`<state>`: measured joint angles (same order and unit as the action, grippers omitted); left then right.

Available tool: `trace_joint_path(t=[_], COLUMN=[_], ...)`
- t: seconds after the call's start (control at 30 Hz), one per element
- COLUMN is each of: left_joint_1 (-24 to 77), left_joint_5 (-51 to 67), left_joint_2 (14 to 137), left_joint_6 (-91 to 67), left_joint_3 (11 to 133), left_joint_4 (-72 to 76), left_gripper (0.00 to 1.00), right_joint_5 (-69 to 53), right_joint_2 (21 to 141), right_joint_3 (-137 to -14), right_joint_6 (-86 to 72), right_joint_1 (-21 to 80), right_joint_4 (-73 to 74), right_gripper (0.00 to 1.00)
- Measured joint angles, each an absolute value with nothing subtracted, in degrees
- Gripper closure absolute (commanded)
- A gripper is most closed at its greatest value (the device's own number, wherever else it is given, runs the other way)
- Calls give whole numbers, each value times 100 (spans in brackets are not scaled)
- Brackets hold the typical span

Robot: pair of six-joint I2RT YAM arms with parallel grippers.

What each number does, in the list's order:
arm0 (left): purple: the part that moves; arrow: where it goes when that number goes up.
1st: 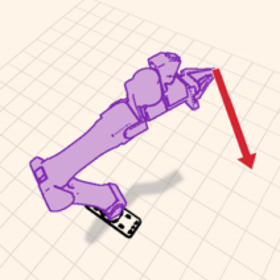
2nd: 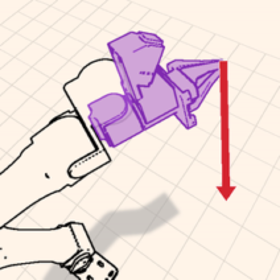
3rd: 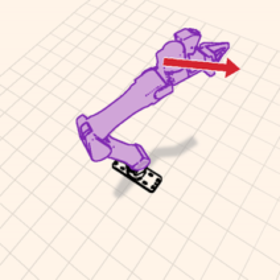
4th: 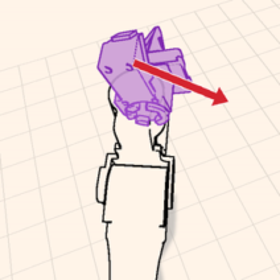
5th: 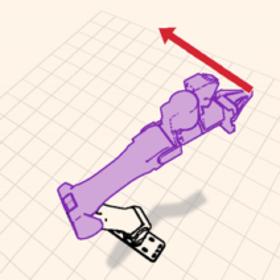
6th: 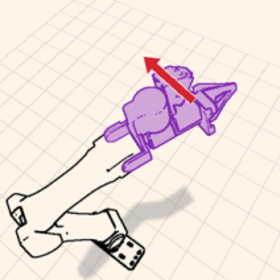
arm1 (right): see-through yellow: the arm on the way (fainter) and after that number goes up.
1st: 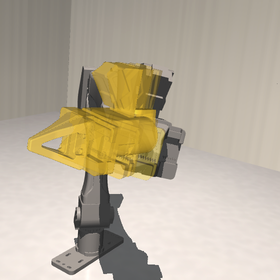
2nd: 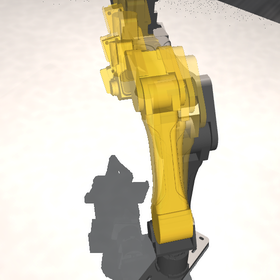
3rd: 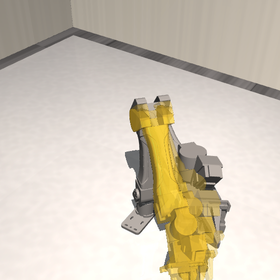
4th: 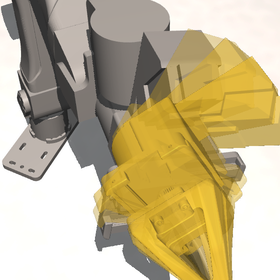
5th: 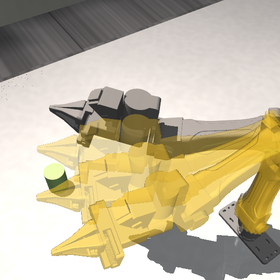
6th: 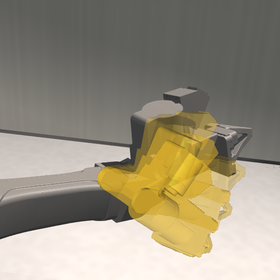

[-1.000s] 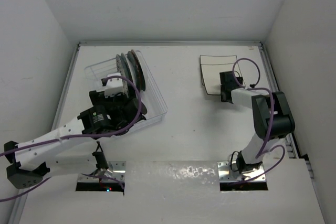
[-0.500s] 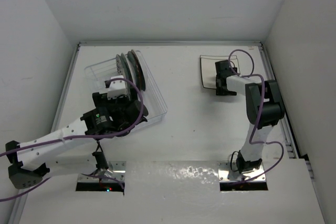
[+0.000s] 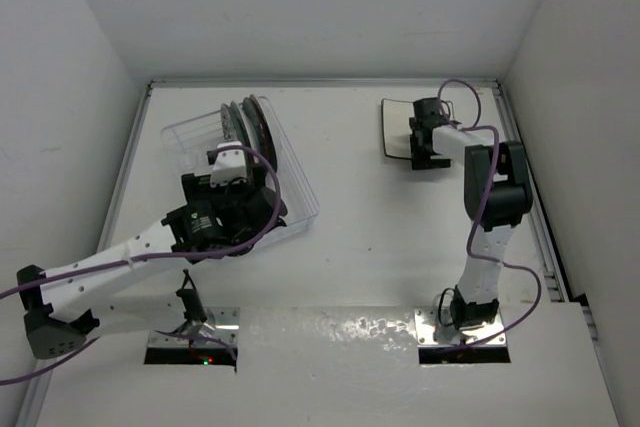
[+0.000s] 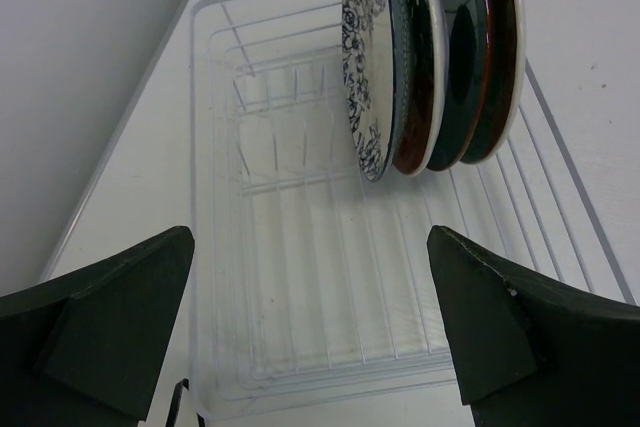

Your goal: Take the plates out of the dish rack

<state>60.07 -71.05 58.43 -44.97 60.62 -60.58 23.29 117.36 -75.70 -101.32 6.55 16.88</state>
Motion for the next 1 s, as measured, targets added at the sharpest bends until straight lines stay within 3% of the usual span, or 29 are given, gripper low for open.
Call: trace_joint_path(t=[0.2,0.47,0.7,0.93,1.0], left_joint_1=[5795,5387,5103,3382,2945], left_joint_5=[-6932,-6125,-5527,-4331,-4049], left_joint_2=[5988,6270,6792,7474,7797], left_joint_6=[-4239,-3728,-3649,-3326,-3280], left_joint_3=[6062,6088,6707,7826,8178], left_joint_4=[-5765,-4995,-4663,-4125,-4056], left_gripper=[0,0,0,2,7], right_joint_5=[1811,1170,502,574,580], right_joint_2=[11701,11109,11076,10265,9706], right_joint_3=[-7485,-6438,-6556,-6329,-6060], right_joint_6=[-9924,-9762,-8541,-6241,-5496], right_joint_1=[473,196,19,613,965], right_joint_4=[1568,808,978,1570,1616], right_gripper=[1,1,1,1,1])
